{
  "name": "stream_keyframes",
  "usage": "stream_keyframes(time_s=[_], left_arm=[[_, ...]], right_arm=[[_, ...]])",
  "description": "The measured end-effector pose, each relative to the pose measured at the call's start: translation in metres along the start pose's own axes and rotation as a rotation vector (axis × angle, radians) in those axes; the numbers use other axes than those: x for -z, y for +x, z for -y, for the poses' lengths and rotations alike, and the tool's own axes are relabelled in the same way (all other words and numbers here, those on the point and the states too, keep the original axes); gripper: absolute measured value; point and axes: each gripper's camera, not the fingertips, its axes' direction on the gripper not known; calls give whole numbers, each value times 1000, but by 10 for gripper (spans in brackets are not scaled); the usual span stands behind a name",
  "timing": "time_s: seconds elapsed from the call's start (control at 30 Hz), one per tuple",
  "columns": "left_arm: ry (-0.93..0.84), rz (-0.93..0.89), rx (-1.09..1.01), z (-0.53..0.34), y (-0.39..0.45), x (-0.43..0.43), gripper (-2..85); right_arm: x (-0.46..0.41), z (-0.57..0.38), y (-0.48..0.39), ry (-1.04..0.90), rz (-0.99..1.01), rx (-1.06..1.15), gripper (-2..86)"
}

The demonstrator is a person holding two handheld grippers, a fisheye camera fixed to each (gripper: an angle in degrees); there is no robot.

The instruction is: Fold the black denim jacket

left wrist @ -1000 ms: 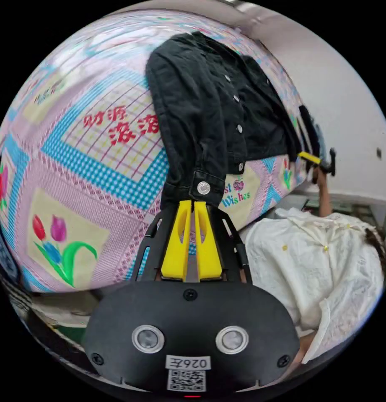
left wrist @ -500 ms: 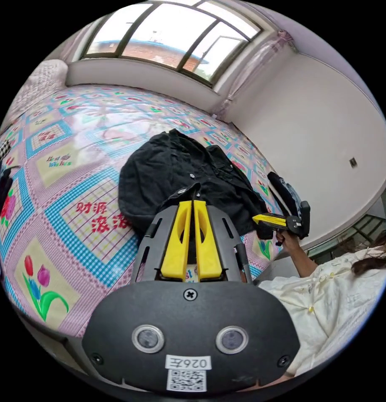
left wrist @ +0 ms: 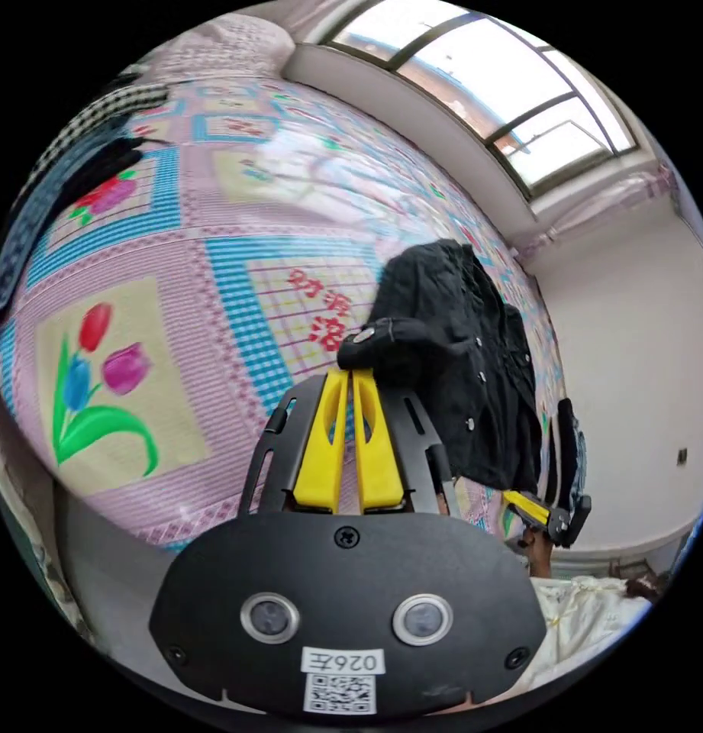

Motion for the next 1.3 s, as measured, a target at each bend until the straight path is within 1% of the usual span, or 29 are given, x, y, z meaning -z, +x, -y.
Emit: stream_keyframes(time_s=[0.07,0.1,0.17,0.2,0.3,0.37,0.43,0.5,0.53,0.6,0.67,0.7,0.73,0.8,0.83,0.87,0.9,0.93,0.97,1.0,1.03,1.1,1.13,1.2,1.27,1.3], left_arm=[[68,84,85,-16,-17,31,-9],[89,99,87,-20,-18,38,-9],[129,118,60,-28,-12,56,-9],[140,125,55,-29,-8,59,-9],[268,180,28,-37,18,77,-9],[428,222,26,-41,35,101,-9],[531,239,-5,-43,47,124,-9],[594,283,-55,-46,59,145,-8],[608,303,-115,-47,68,153,-7],[525,275,-241,-44,82,144,-4],[241,170,-376,-39,92,99,19],[176,144,-394,-41,92,86,33],[87,104,-401,-49,90,58,65],[25,85,-399,-63,85,25,136],[7,85,-407,-72,85,7,204],[-10,107,-424,-78,89,-11,240],[-27,133,-446,-79,93,-20,258],[-82,205,-513,-81,103,-39,259],[-151,277,-599,-81,115,-59,251],[-190,314,-641,-81,121,-69,242],[-258,374,-712,-80,132,-84,213],[-259,376,-716,-69,140,-79,133],[-300,381,-691,-58,141,-79,51],[-328,418,-697,-46,141,-74,37],[-372,353,-696,-33,134,-65,22],[-370,337,-690,-31,132,-60,19]], right_arm=[[7,-14,-7,-31,20,8,-9],[10,-24,-6,-78,64,4,-9],[18,-39,-1,-112,97,-31,-9],[29,-51,4,-81,57,-70,-8],[61,-61,21,7,-6,-128,-5],[76,-59,30,59,14,-134,1],[86,-55,37,91,59,-143,7],[97,-58,42,122,101,-166,13],[98,-61,43,127,102,-177,14],[105,-75,50,145,96,-243,19],[115,-89,57,181,111,-314,23],[127,-100,61,222,120,-358,27],[132,-105,63,239,118,-378,30],[149,-122,65,263,86,-423,45],[152,-125,65,261,75,-427,50],[156,-130,65,255,57,-438,60],[158,-133,63,251,50,-448,69],[159,-134,62,249,50,-450,74],[161,-133,59,249,55,-450,77],[164,-128,53,253,54,-439,80],[165,-124,49,257,48,-429,82],[169,-101,25,277,12,-356,89],[169,-94,17,281,4,-329,90],[163,-64,-11,274,-16,-210,94],[154,-41,-32,248,-56,-114,91],[143,-27,-42,197,-101,-60,78]])
